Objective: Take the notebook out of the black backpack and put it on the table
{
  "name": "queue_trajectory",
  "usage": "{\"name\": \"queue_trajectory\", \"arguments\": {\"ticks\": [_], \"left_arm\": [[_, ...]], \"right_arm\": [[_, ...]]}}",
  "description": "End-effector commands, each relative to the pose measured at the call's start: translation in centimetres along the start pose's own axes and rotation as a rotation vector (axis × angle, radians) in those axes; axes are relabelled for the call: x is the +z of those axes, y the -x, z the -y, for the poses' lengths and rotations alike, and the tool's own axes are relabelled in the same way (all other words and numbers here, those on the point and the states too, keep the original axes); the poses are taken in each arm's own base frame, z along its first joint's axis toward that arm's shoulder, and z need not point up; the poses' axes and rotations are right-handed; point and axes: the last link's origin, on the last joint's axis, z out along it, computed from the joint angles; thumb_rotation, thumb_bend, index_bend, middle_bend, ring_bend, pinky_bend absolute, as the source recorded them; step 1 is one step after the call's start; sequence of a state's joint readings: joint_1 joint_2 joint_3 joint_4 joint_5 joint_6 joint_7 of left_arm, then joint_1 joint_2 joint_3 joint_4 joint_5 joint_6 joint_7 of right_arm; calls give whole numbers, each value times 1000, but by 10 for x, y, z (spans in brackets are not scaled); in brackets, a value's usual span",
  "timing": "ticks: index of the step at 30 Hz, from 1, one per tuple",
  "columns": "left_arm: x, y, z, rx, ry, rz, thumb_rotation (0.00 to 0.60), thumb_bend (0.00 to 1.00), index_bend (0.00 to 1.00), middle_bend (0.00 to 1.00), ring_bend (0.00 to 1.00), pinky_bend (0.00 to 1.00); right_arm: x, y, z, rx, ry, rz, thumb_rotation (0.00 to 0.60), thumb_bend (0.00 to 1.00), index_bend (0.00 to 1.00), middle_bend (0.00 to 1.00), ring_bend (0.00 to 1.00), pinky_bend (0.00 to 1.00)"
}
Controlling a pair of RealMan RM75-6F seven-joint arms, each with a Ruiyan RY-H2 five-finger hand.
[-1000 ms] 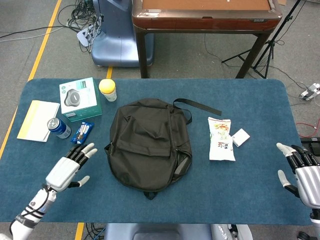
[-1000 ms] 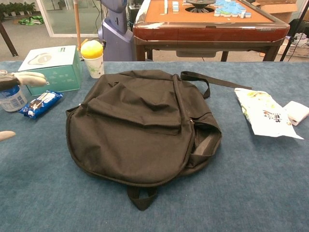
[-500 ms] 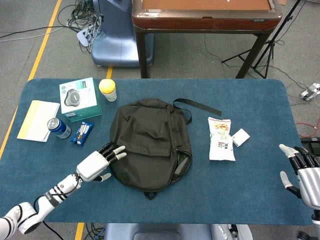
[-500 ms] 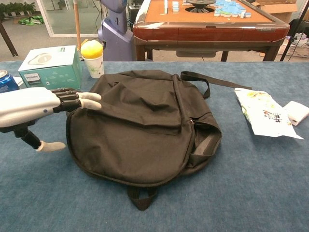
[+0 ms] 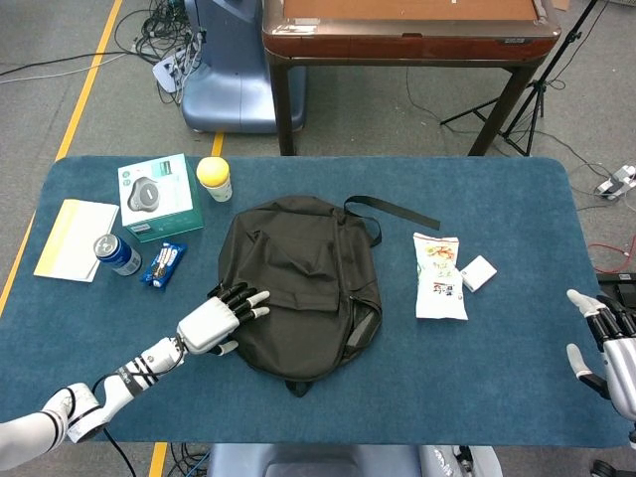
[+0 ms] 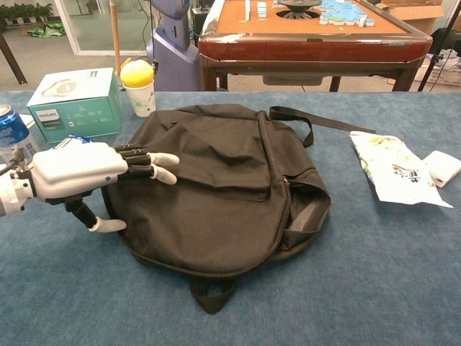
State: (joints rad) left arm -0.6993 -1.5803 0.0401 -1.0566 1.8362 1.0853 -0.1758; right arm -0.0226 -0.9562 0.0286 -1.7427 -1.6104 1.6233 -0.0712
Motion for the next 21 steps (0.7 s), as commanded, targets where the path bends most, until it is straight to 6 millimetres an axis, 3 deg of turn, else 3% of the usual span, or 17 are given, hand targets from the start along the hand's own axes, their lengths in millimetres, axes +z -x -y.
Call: {"name": "queue_trajectory", "arguments": {"ticks": [1,7,16,21], "left_arm": [[5,1,0,-15,-3,-1,600,254,198,0,0,18],[12,-1,-3,-130,-19,-21,600,291,317,0,0,18],[24,-9,-11,-312,-71,-85,600,456,625,46,24,18],[33,-22,-16,-425,-116,-156,600,485,667,139,102,21]], "right_arm": [[-1,0,-2,0,4,0,600,408,164,236,161,252],[-2,2,-5,3,10,5,600,408,164,235,161,252],[-2,4,-8,6,11,12,600,408,164,236,161,252],[-1,5,-5,5,-9,23,600,407,164,235,161,252]]}}
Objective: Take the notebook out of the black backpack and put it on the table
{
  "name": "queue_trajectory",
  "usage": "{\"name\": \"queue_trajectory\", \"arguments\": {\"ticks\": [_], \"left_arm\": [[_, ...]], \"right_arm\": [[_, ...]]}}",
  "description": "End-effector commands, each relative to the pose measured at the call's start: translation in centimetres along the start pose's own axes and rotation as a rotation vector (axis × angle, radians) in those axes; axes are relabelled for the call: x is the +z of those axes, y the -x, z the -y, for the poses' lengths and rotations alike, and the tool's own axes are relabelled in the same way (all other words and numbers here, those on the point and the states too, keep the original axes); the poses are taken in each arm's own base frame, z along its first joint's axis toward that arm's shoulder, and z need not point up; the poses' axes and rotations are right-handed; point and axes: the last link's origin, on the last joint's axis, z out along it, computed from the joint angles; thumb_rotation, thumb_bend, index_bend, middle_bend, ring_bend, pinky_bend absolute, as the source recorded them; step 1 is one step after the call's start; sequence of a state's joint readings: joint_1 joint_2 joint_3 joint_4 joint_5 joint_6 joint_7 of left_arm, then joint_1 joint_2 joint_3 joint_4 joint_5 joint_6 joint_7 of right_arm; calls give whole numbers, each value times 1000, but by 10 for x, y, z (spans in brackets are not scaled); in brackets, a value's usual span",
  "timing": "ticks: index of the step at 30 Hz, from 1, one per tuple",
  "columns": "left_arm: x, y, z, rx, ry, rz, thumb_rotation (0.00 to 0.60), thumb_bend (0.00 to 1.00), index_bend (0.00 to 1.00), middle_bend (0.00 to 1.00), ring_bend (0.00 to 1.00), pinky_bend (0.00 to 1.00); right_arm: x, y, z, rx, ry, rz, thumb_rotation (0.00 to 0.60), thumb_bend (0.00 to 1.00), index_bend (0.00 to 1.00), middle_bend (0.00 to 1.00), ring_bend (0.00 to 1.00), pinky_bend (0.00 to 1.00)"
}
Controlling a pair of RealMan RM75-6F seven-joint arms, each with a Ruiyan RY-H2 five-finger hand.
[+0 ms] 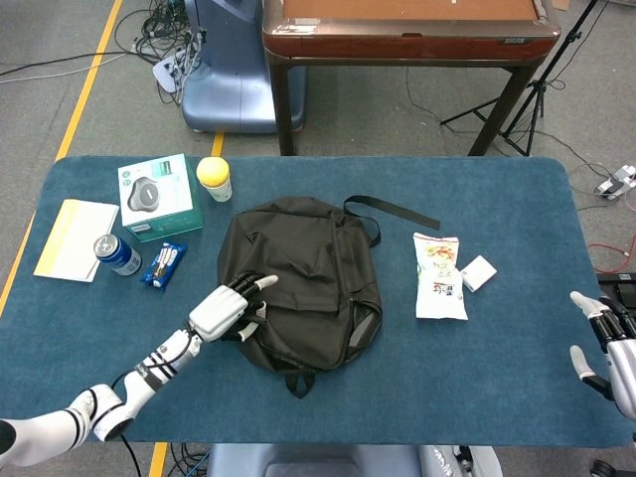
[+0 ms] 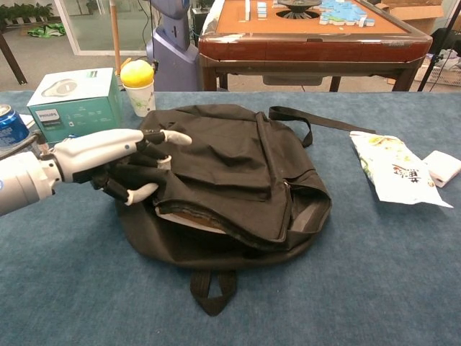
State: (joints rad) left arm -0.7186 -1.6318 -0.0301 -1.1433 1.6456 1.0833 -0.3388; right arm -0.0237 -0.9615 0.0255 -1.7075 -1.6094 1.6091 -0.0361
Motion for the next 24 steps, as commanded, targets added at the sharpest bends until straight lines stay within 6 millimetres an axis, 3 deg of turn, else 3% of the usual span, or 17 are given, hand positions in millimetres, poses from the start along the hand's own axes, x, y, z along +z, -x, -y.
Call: {"name": "queue_trajectory", "arguments": {"ticks": [1,5,8,17,22,24], "left_arm": [[8,-7,-8,-76,-25,-52,600,489,673,166,120,27],[19,-15,-16,-168,-73,-98,600,518,704,302,222,80],[27,-23,-19,-214,-113,-128,600,541,720,340,262,99],[52,-39,-20,-289,-241,-209,600,579,745,539,453,289],[62,-45,-21,-289,-282,-231,600,580,746,554,469,298],[69,-49,-21,-285,-308,-250,600,580,745,554,469,299]], "right_arm": [[1,1,2,-1,-16,8,600,407,164,235,161,252],[2,5,9,-2,-59,34,600,408,164,235,161,252],[3,7,16,2,-97,50,600,407,164,235,161,252],[8,17,46,9,-257,138,600,407,164,235,161,252],[12,22,62,17,-337,180,600,407,164,236,161,252],[19,29,84,21,-435,226,600,407,164,236,161,252]]}}
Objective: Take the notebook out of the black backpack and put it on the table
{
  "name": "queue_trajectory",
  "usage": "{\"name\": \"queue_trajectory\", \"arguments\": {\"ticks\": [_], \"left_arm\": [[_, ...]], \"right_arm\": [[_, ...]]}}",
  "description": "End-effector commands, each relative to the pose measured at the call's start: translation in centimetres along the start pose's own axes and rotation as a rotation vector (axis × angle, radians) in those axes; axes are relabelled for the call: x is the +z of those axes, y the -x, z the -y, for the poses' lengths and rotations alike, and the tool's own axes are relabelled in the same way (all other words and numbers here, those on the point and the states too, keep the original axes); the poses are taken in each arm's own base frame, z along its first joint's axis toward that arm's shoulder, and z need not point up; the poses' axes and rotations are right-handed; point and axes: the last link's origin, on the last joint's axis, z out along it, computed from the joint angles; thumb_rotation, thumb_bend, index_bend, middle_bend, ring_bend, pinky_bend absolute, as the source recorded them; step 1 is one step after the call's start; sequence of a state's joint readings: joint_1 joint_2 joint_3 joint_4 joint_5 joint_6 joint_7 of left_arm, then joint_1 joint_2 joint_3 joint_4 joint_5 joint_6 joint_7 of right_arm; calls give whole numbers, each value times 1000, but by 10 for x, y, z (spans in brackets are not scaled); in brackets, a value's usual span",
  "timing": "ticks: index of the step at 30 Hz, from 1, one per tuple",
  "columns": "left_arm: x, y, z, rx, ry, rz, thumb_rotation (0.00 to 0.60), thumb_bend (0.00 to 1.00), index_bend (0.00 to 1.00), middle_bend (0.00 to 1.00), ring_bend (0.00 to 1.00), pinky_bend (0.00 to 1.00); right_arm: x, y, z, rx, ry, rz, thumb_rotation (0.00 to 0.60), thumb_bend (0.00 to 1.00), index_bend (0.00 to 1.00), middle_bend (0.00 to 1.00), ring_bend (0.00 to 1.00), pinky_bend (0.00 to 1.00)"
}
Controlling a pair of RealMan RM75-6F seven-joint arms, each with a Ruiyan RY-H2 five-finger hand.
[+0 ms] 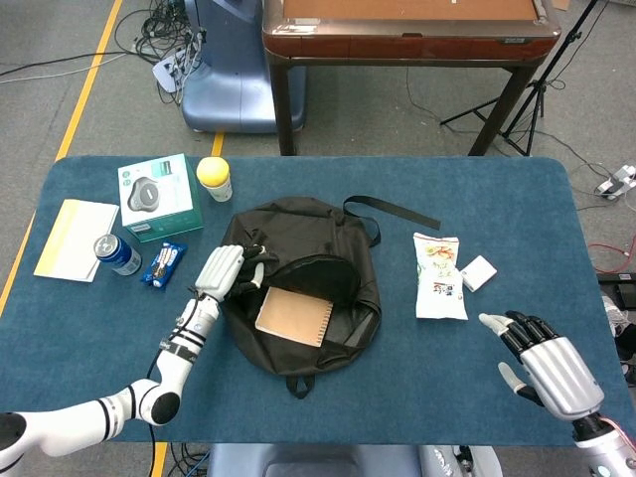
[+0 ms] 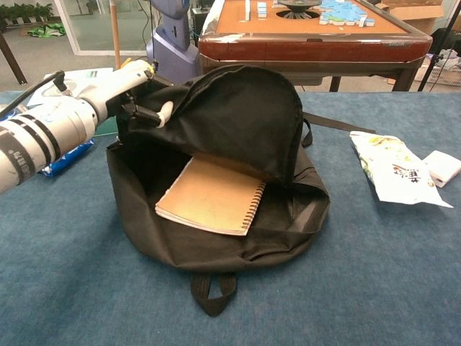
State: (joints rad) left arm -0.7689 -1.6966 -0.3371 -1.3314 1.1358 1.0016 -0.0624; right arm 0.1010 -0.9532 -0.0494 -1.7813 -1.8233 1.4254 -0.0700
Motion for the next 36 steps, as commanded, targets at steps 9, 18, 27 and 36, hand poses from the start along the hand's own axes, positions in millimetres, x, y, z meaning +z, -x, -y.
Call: {"name": "queue_trajectory", "arguments": {"ticks": [9,18,27,36], "left_arm": [[19,-5,-12,3,-84,-53,600,581,744,554,470,303],[18,-10,-12,10,-114,-65,600,581,744,554,471,306],[19,-12,-12,8,-131,-72,600,582,744,554,471,306],[20,-13,-11,7,-147,-71,600,582,743,555,471,306]], "right_arm": [[63,25,73,-39,-352,166,600,407,164,235,161,252],[118,45,107,-59,-457,203,600,408,164,236,161,252],[159,71,129,-86,-496,186,600,356,164,236,160,252],[187,96,138,-85,-512,136,600,217,164,236,160,252]]}}
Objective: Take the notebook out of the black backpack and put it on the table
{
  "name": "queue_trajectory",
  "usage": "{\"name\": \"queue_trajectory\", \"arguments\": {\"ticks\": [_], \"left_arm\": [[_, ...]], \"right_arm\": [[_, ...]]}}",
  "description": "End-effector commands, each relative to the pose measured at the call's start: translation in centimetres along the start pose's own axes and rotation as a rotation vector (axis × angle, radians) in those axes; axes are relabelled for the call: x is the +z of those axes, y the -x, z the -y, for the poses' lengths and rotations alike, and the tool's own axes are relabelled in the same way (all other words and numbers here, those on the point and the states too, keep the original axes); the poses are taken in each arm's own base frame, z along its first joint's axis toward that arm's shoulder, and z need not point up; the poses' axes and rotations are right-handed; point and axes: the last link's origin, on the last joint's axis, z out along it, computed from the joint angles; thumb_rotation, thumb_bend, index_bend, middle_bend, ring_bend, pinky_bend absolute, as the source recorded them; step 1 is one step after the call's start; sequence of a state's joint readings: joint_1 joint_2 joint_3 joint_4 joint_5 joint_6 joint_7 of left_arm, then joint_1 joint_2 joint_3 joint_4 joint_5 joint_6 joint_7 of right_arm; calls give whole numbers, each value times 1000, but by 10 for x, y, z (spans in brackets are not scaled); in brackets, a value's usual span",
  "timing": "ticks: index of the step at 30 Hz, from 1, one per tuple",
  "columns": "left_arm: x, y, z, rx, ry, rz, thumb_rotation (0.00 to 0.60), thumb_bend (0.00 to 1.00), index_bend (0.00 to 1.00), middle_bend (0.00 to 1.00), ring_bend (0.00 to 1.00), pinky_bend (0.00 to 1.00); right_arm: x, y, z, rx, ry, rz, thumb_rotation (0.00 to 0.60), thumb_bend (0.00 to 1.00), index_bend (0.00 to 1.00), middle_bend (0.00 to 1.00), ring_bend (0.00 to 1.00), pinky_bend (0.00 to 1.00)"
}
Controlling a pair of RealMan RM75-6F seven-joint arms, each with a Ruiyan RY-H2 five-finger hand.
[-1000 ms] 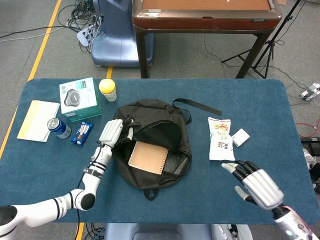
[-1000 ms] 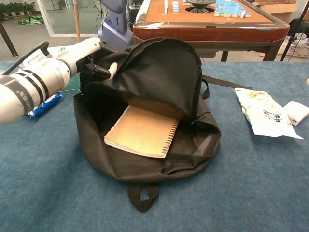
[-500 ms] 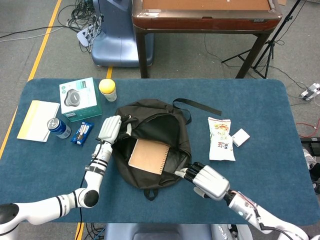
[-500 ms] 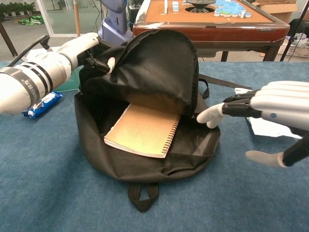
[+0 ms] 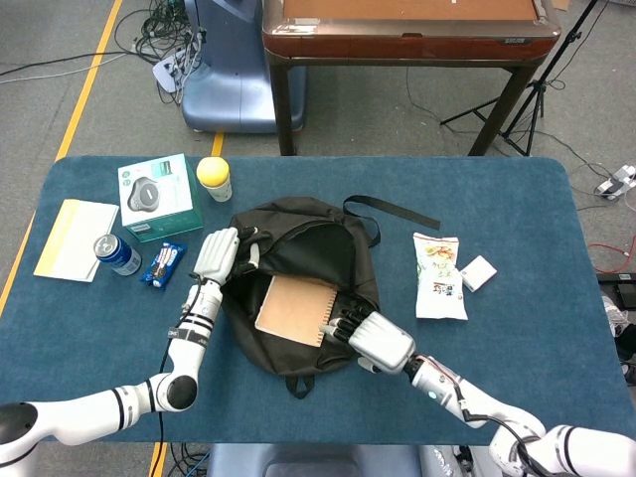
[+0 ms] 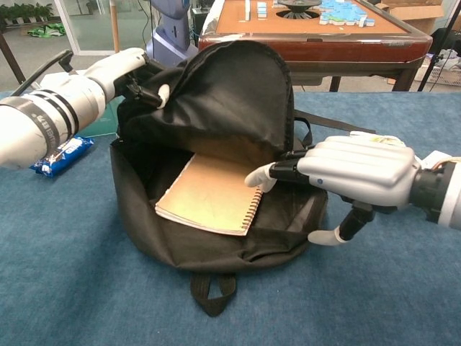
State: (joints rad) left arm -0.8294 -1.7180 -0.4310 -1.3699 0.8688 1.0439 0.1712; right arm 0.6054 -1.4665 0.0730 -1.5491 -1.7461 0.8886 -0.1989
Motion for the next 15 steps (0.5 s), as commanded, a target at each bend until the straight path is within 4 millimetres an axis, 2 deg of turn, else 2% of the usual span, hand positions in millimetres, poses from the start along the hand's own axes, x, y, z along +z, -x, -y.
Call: {"name": "queue_trajectory", "arguments": {"ticks": [1,15], "left_arm": [[0,-1,0,0,-3,-1,600,582,743,555,471,306],[2,-3,4,-50,-60,-11,600,582,740,559,473,311]], "right_arm": [[15,6,-1,-2,-14,-25,600,204,164,236,160,252],[51,25,-4,12,1,-70,600,191,181,236,160,252]]}}
